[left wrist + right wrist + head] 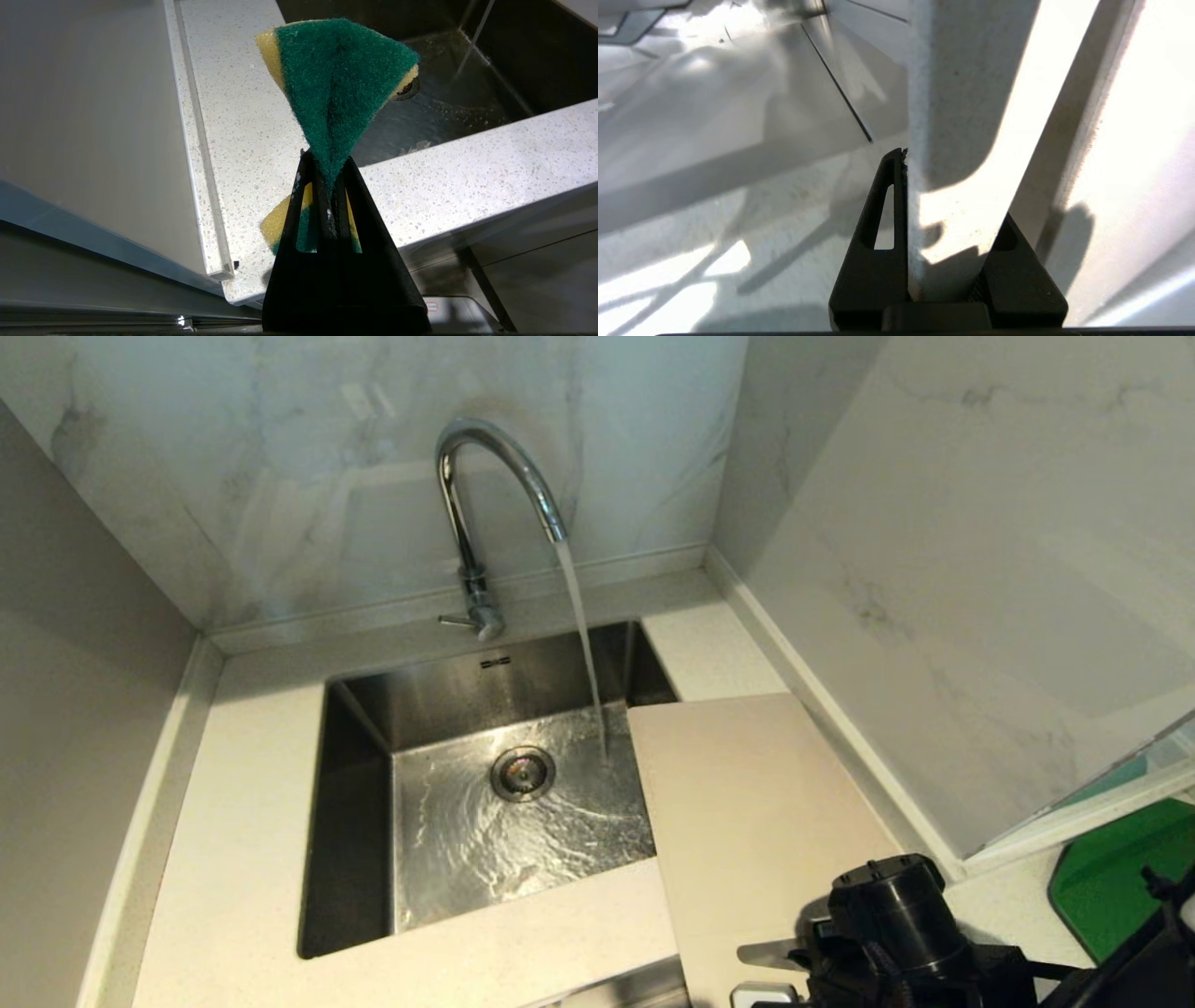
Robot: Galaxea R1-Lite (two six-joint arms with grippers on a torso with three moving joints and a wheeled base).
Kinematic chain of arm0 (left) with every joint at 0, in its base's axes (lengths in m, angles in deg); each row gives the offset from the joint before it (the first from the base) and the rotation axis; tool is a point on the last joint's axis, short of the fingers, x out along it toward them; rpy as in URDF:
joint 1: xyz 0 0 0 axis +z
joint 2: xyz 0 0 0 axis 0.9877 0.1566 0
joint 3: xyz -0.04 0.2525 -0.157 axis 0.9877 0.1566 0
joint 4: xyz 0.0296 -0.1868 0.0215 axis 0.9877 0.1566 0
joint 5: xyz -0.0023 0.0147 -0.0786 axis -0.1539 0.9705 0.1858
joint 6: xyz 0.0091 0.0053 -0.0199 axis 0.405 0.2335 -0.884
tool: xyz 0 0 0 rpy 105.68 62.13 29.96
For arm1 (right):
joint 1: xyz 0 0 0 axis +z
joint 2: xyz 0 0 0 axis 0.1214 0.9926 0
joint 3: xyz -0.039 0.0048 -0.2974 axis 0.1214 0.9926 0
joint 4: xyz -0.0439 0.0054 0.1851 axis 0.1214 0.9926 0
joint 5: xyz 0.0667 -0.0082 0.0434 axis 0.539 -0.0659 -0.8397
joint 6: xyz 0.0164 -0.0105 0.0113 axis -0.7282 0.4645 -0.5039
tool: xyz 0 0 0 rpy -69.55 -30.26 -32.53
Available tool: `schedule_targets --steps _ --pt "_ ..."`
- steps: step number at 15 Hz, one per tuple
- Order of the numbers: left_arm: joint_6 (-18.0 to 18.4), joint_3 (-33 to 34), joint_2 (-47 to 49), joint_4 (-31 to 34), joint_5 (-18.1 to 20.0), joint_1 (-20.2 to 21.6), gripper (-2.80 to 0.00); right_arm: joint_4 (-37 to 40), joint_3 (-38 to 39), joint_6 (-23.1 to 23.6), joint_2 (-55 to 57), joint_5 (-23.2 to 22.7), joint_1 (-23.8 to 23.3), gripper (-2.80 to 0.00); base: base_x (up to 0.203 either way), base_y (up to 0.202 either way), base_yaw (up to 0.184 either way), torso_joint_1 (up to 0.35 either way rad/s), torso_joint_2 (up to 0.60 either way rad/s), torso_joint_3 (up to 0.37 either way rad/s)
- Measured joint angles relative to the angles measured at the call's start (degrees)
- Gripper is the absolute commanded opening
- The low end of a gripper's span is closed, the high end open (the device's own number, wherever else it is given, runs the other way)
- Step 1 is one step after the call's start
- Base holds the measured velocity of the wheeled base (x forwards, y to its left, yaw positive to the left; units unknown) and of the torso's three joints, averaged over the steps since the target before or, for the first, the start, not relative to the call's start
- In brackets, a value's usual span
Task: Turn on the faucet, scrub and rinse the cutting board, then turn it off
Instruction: Pick up the cutting board
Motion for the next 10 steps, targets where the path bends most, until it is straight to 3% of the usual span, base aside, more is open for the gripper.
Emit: schedule_targets --steps 7,10 --pt "0.04 0.00 0.00 0.00 -0.03 -0.02 -2.80 11.51 -4.23 9.00 -10.05 0.40 -1.01 -2.80 0.000 0.000 0.000 0.000 0.00 0.000" --pt "0.03 0.00 0.00 0.00 -0.02 0.02 -2.80 12.24 -4.63 12.27 -13.43 1.23 -1.29 -2.80 0.000 0.000 0.000 0.000 0.00 0.000"
